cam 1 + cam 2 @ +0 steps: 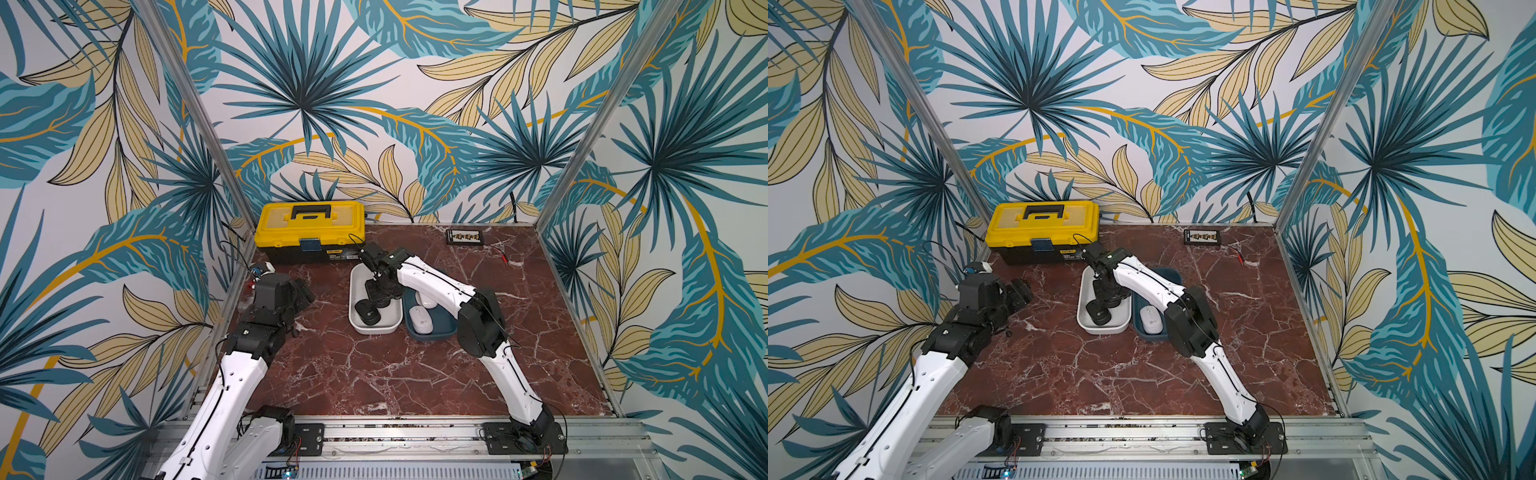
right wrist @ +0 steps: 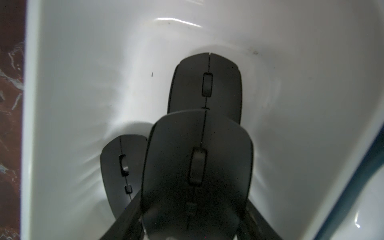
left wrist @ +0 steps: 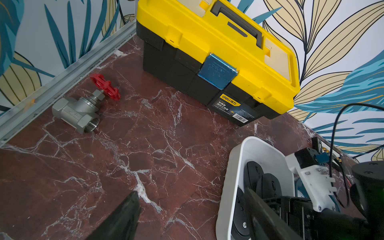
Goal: Place the mice by color into the storage box
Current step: Place the mouse in the storage box.
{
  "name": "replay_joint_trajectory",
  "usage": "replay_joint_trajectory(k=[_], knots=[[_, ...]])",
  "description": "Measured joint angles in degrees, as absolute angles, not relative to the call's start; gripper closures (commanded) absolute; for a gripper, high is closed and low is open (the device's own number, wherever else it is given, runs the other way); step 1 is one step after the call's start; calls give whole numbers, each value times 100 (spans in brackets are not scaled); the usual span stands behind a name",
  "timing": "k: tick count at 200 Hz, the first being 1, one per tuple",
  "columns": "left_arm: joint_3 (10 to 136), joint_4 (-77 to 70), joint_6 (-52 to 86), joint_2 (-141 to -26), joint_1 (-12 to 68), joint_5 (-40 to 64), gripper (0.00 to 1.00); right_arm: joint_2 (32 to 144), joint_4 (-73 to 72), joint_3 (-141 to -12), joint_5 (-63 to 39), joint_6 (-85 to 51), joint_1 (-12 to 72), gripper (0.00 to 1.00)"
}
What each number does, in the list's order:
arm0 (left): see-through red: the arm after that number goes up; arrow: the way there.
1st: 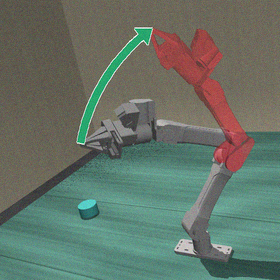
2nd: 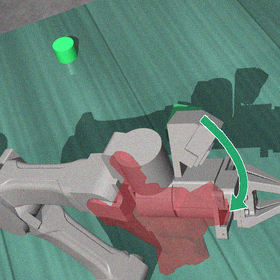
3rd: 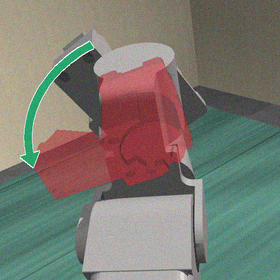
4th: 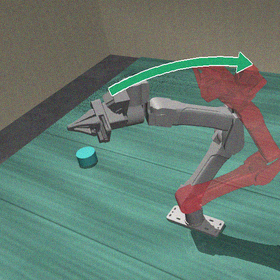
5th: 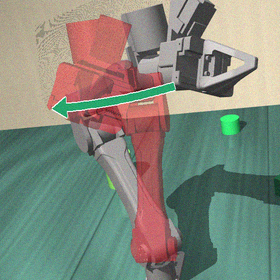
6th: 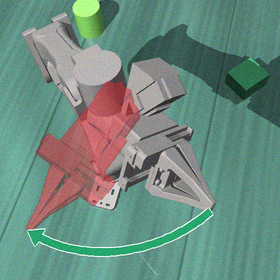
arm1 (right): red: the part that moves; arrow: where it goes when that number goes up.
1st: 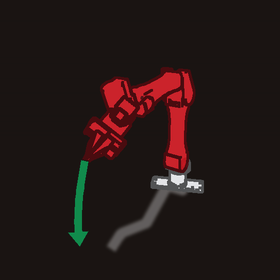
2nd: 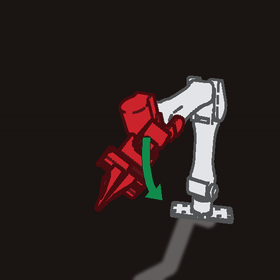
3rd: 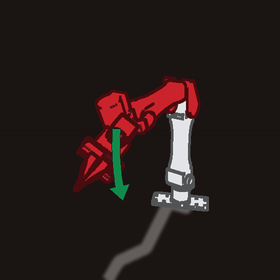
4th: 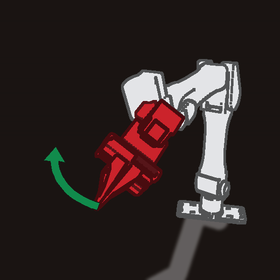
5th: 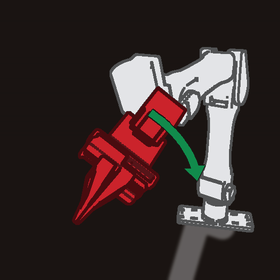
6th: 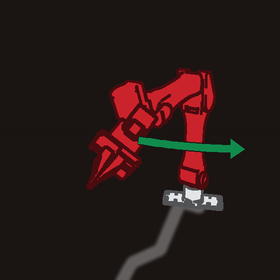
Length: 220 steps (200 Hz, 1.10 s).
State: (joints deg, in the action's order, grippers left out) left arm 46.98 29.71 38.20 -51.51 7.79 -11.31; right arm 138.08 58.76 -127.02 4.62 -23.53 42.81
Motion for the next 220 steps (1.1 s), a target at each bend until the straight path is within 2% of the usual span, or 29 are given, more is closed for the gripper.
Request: replay_joint_trajectory(k=[77,103,125,220], knots=[[4698,2888,3841,-5148,779,-1109,20,13900,5861,-12724,440,-2353,4239,43],[4698,2888,3850,-5148,779,-1100,20,13915,5859,-12742,416,-2351,4237,30],[4696,2886,3863,-5148,779,-1087,20,13946,5861,-12742,399,-2351,4235,26],[4698,2838,3879,-5137,779,-1066,20,13721,6160,-13170,489,-2220,4230,24]])
